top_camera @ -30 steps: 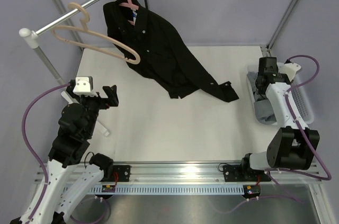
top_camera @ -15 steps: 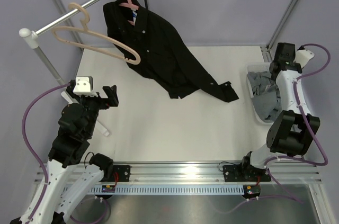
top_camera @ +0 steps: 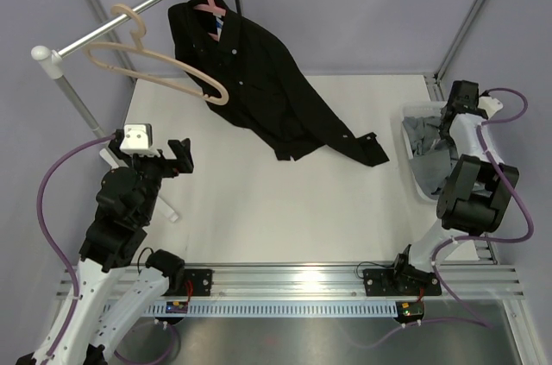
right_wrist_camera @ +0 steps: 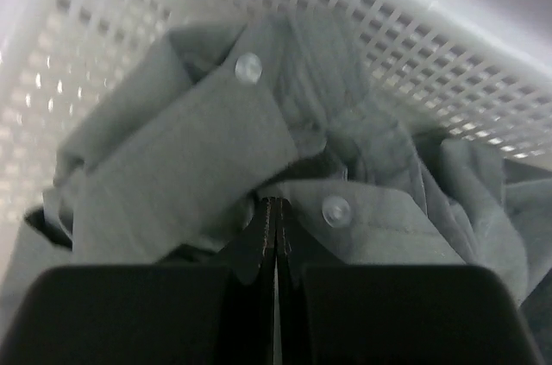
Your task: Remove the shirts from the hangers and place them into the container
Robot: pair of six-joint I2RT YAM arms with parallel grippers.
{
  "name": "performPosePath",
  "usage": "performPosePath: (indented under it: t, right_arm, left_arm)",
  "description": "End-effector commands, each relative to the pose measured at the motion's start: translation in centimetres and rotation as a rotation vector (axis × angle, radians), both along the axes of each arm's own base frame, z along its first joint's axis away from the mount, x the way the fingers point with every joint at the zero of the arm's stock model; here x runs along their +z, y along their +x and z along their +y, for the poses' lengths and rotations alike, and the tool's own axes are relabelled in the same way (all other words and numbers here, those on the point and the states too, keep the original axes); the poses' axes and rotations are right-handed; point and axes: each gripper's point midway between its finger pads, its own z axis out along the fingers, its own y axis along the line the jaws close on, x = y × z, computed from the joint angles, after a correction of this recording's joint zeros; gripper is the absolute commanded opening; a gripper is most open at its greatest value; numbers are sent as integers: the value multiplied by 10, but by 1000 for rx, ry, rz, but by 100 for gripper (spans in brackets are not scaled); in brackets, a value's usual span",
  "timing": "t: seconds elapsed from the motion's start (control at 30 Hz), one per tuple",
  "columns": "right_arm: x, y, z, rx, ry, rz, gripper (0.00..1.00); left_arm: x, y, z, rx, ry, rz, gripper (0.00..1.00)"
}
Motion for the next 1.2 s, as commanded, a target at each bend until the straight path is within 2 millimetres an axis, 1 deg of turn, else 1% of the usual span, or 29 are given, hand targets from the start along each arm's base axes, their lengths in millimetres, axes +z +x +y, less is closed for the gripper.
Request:
performPosePath:
  t: [0.0,0.03,0.07,0.1,0.13,0.17,0.2,0.23,0.27,0.33,0.37,0.4,0.43,0.47,0.53,0.6,0.67,0.73,0.77,0.83,0.87,0.9,0.93,0.97,1.0,1.03,1.1,1.13,1.17]
  right_arm:
    - [69,5,28,144,-14,-202,4]
    - [91,-3,37,166,-37,-246,5]
    - [90,-11,42,175,-36,-238,5]
    - [97,-18,47,185,-44,-252,5]
    - [114,-27,52,193,-59,-299,5]
    - [117,-29,61,214,-56,-319,5]
    - [109,-36,67,228,-36,-315,5]
    - [114,-41,78,257,-5,-351,4]
    - [100,-47,86,271,33,-334,4]
    - [90,-54,105,310,106,-347,2]
    - [81,-58,108,307,131,-332,1]
    - [62,-65,111,294,161,-300,0]
    - [55,-68,115,295,183,-294,0]
    - [41,-72,117,292,202,-275,0]
    - [28,-74,122,288,239,-262,0]
    - [16,-75,122,271,255,-250,0]
    - [3,-75,113,234,285,-232,0]
    - [-12,-77,98,171,295,-198,0]
    - [-13,-77,84,132,282,-209,0]
    - [-18,-74,74,108,288,-208,0]
    - [-12,-69,66,95,276,-224,0]
    - [-11,-67,64,88,271,-226,0]
    - [-14,-64,61,78,267,-211,0]
    - [-10,-59,58,74,263,-221,0]
    - [-12,-56,56,65,266,-220,1]
    - [-20,-53,55,60,277,-201,1]
    - [-27,-49,52,44,287,-186,1]
    - [-39,-50,51,32,292,-152,1]
    - [-40,-50,50,28,295,-140,1]
  left_arm:
    - [7,6,-1,8,-4,-27,99]
    - [7,6,-1,6,-3,-26,99]
    - [6,7,-2,4,-2,-23,99]
    - [7,6,-1,6,-5,-25,99]
    - [5,7,-1,6,-3,-23,99]
    - [7,6,-1,6,-6,-28,99]
    - [6,6,-1,8,-5,-25,99]
    - [7,6,-1,6,-6,-28,99]
    - [6,6,-2,3,-4,-24,99]
    - [7,6,-2,0,-7,-27,99]
    - [7,5,-2,-2,-10,-29,99]
    - [8,4,-2,-2,-11,-34,99]
    - [9,4,-2,-2,-12,-35,99]
    - [9,3,-1,0,-13,-36,99]
    - [10,3,-1,-2,-14,-39,99]
    - [10,3,-1,-2,-14,-39,99]
    - [10,2,-1,0,-15,-42,99]
    - [10,2,0,2,-16,-43,99]
    - [11,2,0,2,-16,-45,99]
    - [11,2,0,2,-17,-46,99]
    - [11,1,0,3,-15,-45,99]
    - [11,2,0,3,-15,-45,99]
    - [11,2,1,5,-13,-45,99]
    - [11,2,1,5,-13,-45,99]
    - [12,1,1,6,-13,-48,99]
    - [11,2,1,8,-12,-45,99]
    - [11,1,2,11,-13,-48,99]
    - [11,1,2,11,-11,-47,99]
    - [11,1,2,14,-11,-47,99]
